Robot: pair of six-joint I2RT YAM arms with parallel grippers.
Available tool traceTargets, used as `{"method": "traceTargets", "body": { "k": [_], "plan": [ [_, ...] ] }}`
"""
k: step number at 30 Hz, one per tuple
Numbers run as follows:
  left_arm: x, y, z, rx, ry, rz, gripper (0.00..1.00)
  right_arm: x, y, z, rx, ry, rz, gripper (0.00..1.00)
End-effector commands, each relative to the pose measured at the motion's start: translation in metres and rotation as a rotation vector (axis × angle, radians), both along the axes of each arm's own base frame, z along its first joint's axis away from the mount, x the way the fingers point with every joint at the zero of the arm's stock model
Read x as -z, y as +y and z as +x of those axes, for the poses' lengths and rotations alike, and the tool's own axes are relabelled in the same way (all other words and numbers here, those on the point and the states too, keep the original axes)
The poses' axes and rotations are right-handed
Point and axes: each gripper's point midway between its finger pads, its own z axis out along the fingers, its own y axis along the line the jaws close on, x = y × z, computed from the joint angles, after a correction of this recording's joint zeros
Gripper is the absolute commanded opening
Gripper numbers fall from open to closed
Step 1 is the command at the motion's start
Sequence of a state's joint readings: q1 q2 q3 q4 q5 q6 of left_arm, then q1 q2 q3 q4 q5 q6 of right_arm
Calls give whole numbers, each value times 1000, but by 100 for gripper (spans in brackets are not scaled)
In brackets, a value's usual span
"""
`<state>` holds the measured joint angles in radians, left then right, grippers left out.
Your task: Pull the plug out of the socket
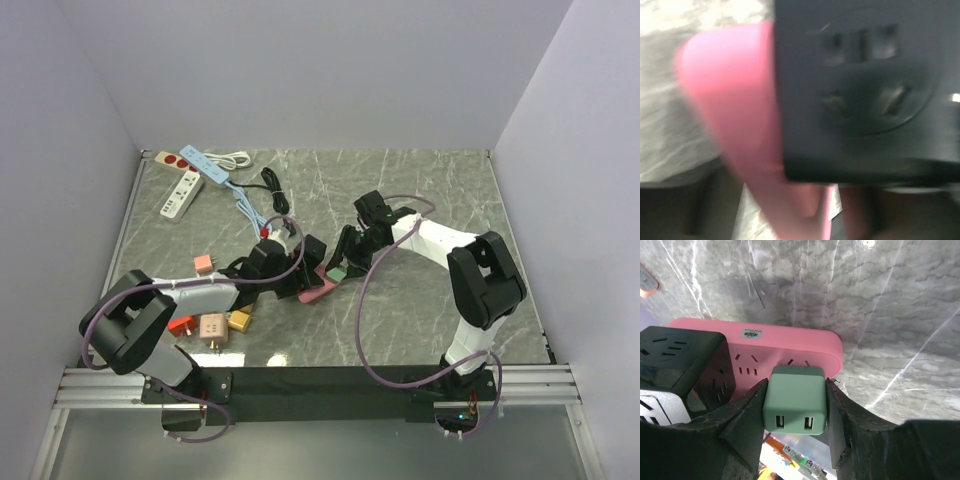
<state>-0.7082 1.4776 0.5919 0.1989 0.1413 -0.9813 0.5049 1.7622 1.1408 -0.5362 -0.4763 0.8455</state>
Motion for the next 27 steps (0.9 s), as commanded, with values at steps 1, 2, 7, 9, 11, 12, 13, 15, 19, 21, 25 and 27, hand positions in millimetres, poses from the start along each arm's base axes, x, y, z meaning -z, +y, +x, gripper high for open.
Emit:
{"method": "traceTargets", "body": {
  "k": [1,2,7,9,11,12,13,15,19,21,25,27],
  "plan": [
    [-29,-22,20,26,-132,-48,62,-18,9,-4,-16,-23,78,0],
    [-32,-25,22,25,-143,-47,43,-18,9,-5,-18,-19,79,0],
    [-17,-15,22,-18,-113,38,1,-28,5,-3,-17,-46,86,0],
    [-10,-8,20,-36,-97,72,1,-35,0,1,-8,-60,86,0],
    [-1,3,19,-70,-77,129,1,-43,-12,6,9,-72,91,0],
    [3,7,20,-85,-69,153,0,-48,-17,7,11,-79,98,0],
    [6,12,22,-100,-71,174,0,-57,-32,17,54,-105,103,0],
    [13,16,20,-104,-52,212,0,-66,-49,18,73,-119,122,0],
    [17,20,22,-109,-50,230,0,-92,-89,23,126,-188,133,0],
    [15,20,25,-110,-56,230,0,-95,-101,20,136,-197,144,0],
    [-3,10,34,-94,-92,188,0,-90,-108,8,123,-199,121,0],
    [-22,8,37,-96,-122,159,0,-80,-107,2,120,-193,126,0]
  ]
}}
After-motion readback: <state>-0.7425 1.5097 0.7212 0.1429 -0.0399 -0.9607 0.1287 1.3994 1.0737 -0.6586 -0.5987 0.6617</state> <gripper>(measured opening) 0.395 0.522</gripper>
